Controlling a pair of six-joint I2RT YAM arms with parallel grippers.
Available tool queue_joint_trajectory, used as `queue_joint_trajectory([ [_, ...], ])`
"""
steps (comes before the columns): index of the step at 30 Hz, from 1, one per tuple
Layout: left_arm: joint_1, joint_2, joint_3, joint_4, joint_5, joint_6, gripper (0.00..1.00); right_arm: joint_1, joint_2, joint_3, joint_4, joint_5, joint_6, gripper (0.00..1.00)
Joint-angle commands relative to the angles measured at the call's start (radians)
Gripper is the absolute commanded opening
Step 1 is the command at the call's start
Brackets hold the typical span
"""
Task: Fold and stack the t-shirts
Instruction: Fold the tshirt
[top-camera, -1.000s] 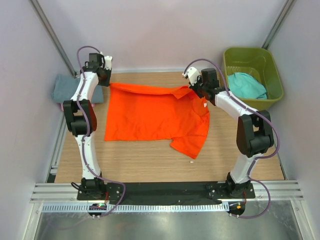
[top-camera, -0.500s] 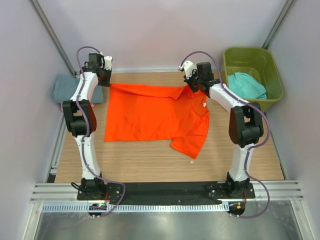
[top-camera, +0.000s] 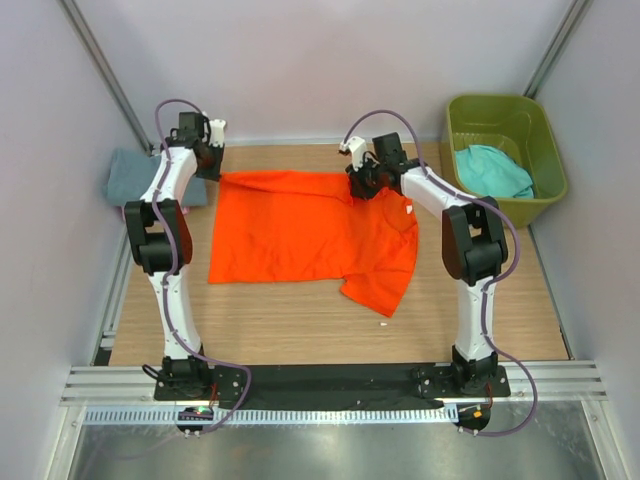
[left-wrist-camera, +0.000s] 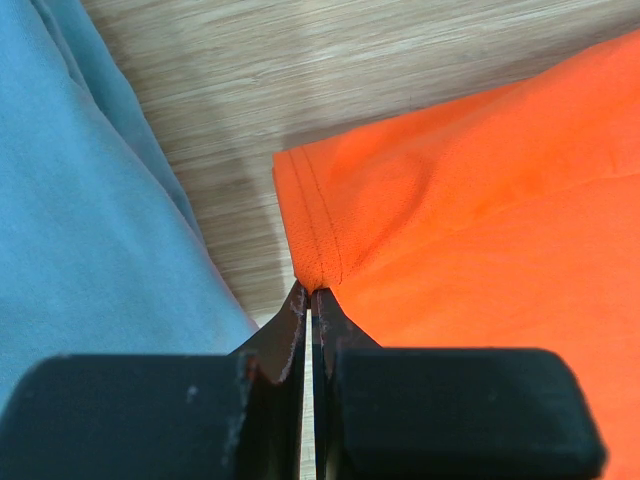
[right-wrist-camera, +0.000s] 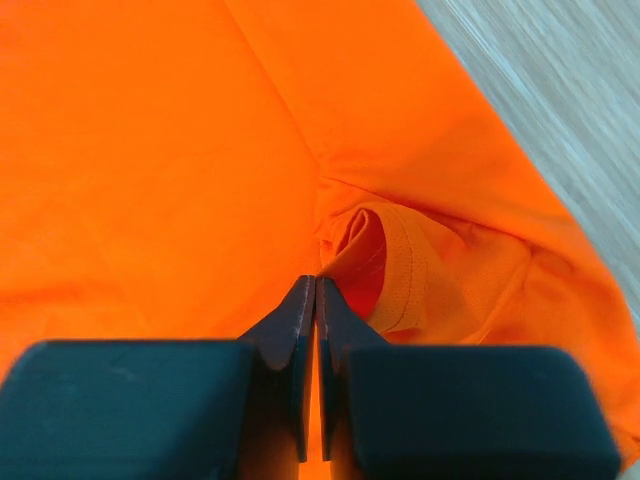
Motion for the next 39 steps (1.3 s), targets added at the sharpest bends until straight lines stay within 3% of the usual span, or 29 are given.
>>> queue_joint_trajectory([
  [1, 0.008, -0.062, -0.002, 0.008, 0.011, -0.004, 0.00, -0.004, -0.039, 0.039, 0.017, -0.012, 0.053, 0.26],
  [3, 0.008, -0.062, -0.002, 0.008, 0.011, -0.004, 0.00, -0.009, -0.080, 0.031, 0.034, 0.037, 0.061, 0.43],
  [6, 0.008, -0.062, -0.005, 0.006, 0.015, -0.004, 0.00, -0.024, -0.173, -0.056, 0.096, 0.082, 0.023, 0.51],
  [8, 0.007, -0.062, -0.006, 0.006, 0.015, -0.007, 0.00, -0.024, -0.241, -0.220, 0.183, 0.111, -0.075, 0.54],
  [12, 0.004, -0.060, -0.011, 0.006, 0.008, -0.008, 0.00, -0.026, -0.358, -0.524, 0.566, 0.194, -0.209, 0.57],
  [14, -0.001, -0.063, -0.016, 0.006, -0.002, -0.004, 0.00, -0.026, -0.382, -0.606, 0.633, 0.212, -0.232, 0.57],
  [18, -0.012, -0.074, -0.034, 0.006, -0.012, 0.004, 0.00, -0.029, -0.427, -0.618, 0.661, 0.251, -0.195, 0.57],
  [21, -0.015, -0.076, -0.040, 0.008, -0.018, 0.009, 0.00, -0.058, -0.451, -0.566, 0.583, 0.269, -0.073, 0.56],
  [28, -0.018, -0.080, -0.048, 0.008, -0.023, 0.007, 0.00, -0.352, -0.219, -0.105, 0.109, -0.009, 0.422, 0.54],
  [34, -0.016, -0.083, -0.052, 0.008, -0.029, 0.015, 0.00, -0.377, -0.128, -0.125, 0.067, -0.264, 0.639, 0.52],
  [39, -0.048, -0.082, -0.054, 0.008, -0.038, 0.019, 0.00, -0.343, -0.108, -0.139, -0.022, -0.369, 0.606, 0.44],
])
